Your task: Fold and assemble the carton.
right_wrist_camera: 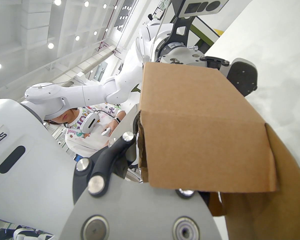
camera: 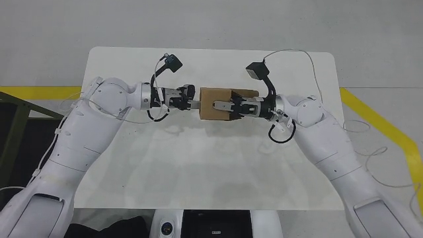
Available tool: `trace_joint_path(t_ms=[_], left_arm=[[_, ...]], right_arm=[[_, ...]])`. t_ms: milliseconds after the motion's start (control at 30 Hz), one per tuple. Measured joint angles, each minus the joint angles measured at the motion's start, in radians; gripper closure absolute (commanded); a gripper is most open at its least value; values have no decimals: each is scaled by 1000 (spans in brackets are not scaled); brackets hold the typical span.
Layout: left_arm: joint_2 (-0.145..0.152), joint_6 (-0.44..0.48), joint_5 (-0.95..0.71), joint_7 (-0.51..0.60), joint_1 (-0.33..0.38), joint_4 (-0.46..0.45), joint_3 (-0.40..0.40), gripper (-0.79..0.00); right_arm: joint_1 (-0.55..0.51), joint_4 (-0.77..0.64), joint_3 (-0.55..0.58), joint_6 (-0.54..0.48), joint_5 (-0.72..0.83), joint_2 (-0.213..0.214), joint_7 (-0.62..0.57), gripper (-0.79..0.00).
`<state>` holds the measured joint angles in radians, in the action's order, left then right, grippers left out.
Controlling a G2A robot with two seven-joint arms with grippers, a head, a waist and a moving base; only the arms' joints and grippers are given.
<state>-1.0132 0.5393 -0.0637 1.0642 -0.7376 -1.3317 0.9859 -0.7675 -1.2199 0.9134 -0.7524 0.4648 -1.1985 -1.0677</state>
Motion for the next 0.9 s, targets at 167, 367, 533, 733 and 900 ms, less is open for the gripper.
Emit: trace_joint_path(t_ms=[167, 367, 533, 733, 900], left_arm=[[-1, 9, -34, 23, 8, 24, -1, -785], [-2, 20, -64, 45, 13, 56, -2, -785], [-4, 28, -100, 67, 18, 67, -8, -785], [-9, 26, -127, 80, 22, 63, -20, -785], [-11, 27, -128, 84, 25, 56, -25, -785]], right_arm=[[-1, -2, -8, 9, 18, 2, -9, 0], [2, 0, -19, 14, 39, 7, -14, 0], [6, -7, -31, 13, 53, 10, -13, 0], [14, -6, -50, 6, 62, 11, -6, 0], [19, -2, -61, 2, 68, 13, -2, 0]])
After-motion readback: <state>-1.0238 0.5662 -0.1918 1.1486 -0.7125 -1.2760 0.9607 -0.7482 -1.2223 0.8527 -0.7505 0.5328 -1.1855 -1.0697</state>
